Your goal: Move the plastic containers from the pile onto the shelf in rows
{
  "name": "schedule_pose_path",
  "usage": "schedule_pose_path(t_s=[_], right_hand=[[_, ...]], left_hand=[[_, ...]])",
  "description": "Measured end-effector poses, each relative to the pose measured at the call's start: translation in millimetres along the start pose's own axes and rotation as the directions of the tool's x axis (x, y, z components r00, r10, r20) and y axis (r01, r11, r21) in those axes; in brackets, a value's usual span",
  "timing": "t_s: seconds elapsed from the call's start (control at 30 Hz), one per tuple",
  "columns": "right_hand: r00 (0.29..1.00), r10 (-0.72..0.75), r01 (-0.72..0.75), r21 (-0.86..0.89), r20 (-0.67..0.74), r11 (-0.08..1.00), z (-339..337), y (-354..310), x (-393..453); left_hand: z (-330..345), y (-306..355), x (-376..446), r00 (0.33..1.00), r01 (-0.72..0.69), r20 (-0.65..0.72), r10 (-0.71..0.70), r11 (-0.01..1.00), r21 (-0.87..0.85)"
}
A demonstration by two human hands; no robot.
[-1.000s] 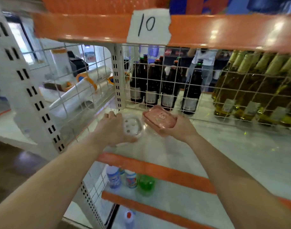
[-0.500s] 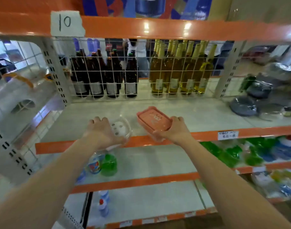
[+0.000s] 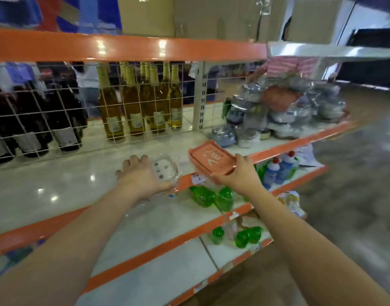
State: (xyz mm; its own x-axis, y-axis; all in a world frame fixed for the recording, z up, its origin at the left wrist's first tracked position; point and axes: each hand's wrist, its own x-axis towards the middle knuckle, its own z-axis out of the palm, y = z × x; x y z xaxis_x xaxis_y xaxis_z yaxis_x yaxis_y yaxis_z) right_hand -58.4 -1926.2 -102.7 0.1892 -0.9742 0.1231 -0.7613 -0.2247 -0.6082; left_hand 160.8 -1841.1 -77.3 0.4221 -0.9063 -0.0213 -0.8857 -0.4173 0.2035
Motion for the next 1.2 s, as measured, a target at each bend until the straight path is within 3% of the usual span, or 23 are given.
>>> schedule_pose_path(t_s=[0.2, 0.47, 0.73, 0.97, 1.2], right_hand=[[1.000, 0.002, -0.004, -0.101, -0.017, 0.995, -65.1, 78.0, 53.8], [0.996, -0.066, 0.061, -0.075, -0.066, 0.995, -102.6, 145.8, 121.2], [0.973, -0.226, 0.225, -0.026, -0.054, 0.974, -86.3, 139.2, 199.1], [0.974, -0.219, 0.219, -0.009, -0.058, 0.976, -56.8, 107.7, 286.9], [0.974, -0.224, 0.224, 0.015, -0.022, 0.974, -28.1, 90.9, 349.1]], left_hand=[[20.8, 97.2, 37.6, 1.000, 0.013, -0.008, -0.014, 0.995, -0.098], [51.4, 176.2, 84.2, 0.994, 0.093, -0.044, -0.100, 0.987, -0.132], [55.2, 179.5, 154.6, 0.981, 0.157, -0.091, -0.169, 0.979, -0.129], [51.0, 162.4, 236.6, 0.970, 0.206, -0.112, -0.217, 0.973, -0.102], [55.8, 136.9, 295.2, 0.987, 0.128, -0.089, -0.135, 0.989, -0.079]])
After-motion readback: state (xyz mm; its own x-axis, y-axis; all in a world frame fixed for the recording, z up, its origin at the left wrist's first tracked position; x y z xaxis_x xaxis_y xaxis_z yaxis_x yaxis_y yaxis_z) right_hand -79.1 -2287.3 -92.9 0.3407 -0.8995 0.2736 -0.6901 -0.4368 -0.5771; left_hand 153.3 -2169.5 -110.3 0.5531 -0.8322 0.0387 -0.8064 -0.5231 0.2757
